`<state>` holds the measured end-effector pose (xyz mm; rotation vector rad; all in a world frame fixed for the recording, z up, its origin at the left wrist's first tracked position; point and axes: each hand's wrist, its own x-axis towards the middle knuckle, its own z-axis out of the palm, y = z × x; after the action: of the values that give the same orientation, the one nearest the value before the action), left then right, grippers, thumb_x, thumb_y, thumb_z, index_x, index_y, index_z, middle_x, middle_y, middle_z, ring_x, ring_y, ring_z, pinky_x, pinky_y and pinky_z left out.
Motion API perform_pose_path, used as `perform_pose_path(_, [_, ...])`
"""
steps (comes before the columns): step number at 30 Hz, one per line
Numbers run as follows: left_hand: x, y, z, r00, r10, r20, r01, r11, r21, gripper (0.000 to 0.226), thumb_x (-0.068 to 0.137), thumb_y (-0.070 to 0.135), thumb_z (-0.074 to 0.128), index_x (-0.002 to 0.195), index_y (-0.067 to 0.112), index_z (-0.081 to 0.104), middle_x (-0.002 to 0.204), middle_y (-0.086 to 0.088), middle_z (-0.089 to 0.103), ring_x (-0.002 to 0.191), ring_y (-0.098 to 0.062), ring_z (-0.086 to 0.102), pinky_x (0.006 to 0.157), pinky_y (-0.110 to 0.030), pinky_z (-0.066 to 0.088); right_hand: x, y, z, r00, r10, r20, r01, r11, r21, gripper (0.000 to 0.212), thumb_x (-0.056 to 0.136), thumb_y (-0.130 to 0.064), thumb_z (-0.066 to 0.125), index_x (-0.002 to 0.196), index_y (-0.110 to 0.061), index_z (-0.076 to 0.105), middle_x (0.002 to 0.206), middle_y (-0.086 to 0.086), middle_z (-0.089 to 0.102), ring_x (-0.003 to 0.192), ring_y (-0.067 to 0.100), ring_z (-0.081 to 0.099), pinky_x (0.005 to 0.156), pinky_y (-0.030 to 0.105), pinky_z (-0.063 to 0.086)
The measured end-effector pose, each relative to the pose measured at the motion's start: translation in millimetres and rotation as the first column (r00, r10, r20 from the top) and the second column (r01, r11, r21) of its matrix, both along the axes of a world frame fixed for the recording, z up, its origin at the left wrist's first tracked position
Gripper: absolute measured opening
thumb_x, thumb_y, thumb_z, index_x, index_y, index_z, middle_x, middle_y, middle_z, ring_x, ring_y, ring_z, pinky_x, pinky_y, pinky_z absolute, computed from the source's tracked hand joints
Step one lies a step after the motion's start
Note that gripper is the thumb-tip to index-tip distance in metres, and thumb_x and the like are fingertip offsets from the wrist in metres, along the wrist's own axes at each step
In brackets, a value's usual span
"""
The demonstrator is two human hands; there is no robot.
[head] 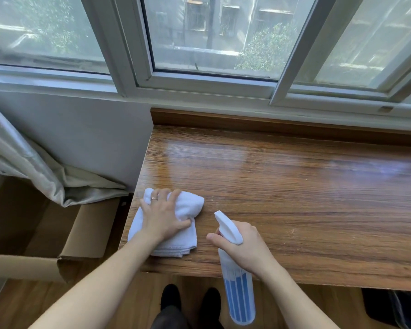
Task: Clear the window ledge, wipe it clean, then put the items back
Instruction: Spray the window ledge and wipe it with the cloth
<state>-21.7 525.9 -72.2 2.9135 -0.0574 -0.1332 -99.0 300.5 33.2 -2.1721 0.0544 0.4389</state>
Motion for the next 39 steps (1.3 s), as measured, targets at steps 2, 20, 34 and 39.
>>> perform_pose_path(2, [20.9,-1.3,5.4,0.999,0.008,-0.049,-0.007,1.000,0.020,0.095,0.053,0.076,0.044,0.139,0.035,0.039,0.137,0.001,0.039,0.131,-0.028,0.028,0.099,-0.056,0.024,1.8,0.1,-0.1,1.000,-0.004,0.001,0.004,1.000,-0.002,0.044,0.079,-0.059,0.070,0.071,-0.018,0.061,0.069,0.002,0.063,0.059,0.004,0.053,0.058,0.024,0.042])
perform_pose_path(20, [-13.1,3.7,0.8,0.999,-0.054,0.000,0.054,0.999,0.002,0.092,0.055,0.075,0.046,0.136,0.032,0.039,0.130,0.004,0.042,0.126,-0.027,0.035,0.094,-0.056,0.029,1.3,-7.0,-1.4,0.998,-0.066,0.001,0.066,0.998,0.023,0.051,0.075,-0.065,0.068,0.074,-0.014,0.064,0.073,0.005,0.065,0.060,0.011,0.056,0.060,0.028,0.044])
perform_pose_path(34, [-66.0,-2.8,-9.1,0.994,0.056,0.097,-0.051,0.997,-0.055,0.082,0.049,0.070,0.057,0.123,0.034,0.049,0.114,0.005,0.055,0.111,-0.023,0.042,0.083,-0.053,0.036,6.3,-28.3,-0.8,0.999,-0.049,0.001,0.049,0.999,0.007,0.056,0.078,-0.065,0.067,0.077,-0.009,0.063,0.066,0.000,0.059,0.057,0.004,0.050,0.059,0.026,0.041])
perform_pose_path(39, [-35.3,-0.9,-11.3,0.990,0.114,0.080,-0.107,0.991,-0.081,0.082,0.053,0.071,0.053,0.125,0.034,0.052,0.118,0.005,0.053,0.116,-0.023,0.039,0.089,-0.049,0.026,11.6,-31.0,4.9,0.997,-0.059,-0.039,0.060,0.998,0.017,0.049,0.079,-0.058,0.070,0.074,-0.010,0.060,0.062,-0.007,0.055,0.056,0.002,0.047,0.060,0.025,0.040])
